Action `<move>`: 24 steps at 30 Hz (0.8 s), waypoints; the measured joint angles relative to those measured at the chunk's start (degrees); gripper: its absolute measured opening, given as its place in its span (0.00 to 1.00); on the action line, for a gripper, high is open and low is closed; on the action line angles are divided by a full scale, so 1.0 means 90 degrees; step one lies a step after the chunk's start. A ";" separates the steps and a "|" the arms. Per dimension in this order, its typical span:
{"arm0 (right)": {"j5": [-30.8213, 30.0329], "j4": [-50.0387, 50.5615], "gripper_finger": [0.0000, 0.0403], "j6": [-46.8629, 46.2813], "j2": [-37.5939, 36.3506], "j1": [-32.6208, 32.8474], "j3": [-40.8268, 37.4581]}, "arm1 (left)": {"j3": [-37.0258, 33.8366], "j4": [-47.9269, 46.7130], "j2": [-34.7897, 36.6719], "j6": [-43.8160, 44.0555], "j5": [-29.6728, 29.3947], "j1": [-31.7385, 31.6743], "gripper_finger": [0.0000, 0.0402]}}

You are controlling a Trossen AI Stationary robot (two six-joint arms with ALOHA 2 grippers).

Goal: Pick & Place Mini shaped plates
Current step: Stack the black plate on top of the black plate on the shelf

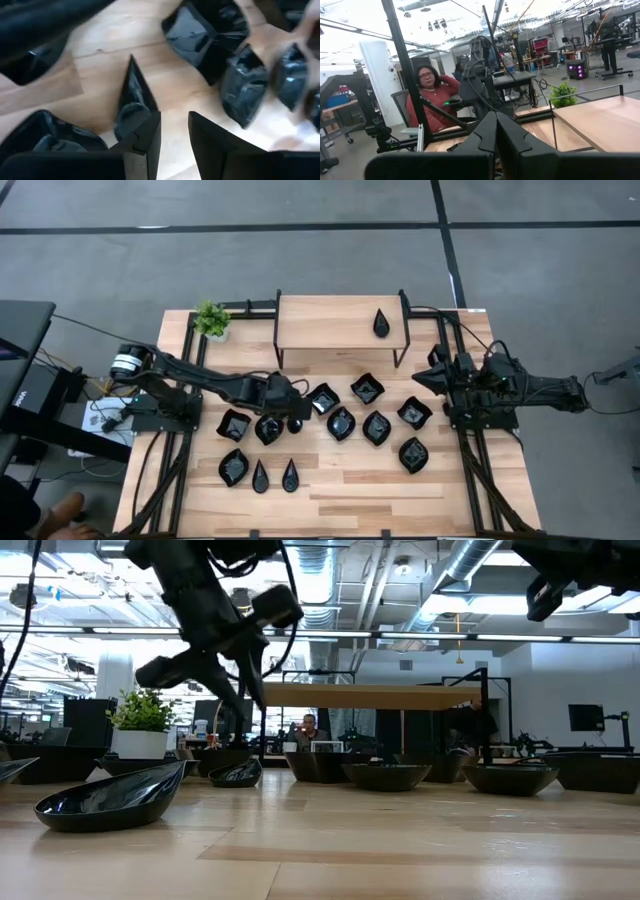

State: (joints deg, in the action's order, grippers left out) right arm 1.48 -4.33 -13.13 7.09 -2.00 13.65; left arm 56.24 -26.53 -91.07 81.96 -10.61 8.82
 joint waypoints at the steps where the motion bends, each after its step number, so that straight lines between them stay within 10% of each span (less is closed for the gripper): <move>1: 0.0000 0.0009 0.00 0.0000 0.0000 0.0000 0.0000 | 0.0011 -0.0060 -0.0030 0.0001 -0.0012 -0.0033 0.25; 24: -0.0022 0.0069 0.00 -0.0049 0.0000 0.0000 0.0000 | 0.0006 -0.0641 -0.0141 0.0067 -0.0108 -0.0023 0.25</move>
State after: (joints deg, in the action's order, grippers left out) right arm 1.28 -3.71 -13.56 7.09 -2.00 13.65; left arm 56.29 -32.30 -92.34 82.56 -11.59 8.62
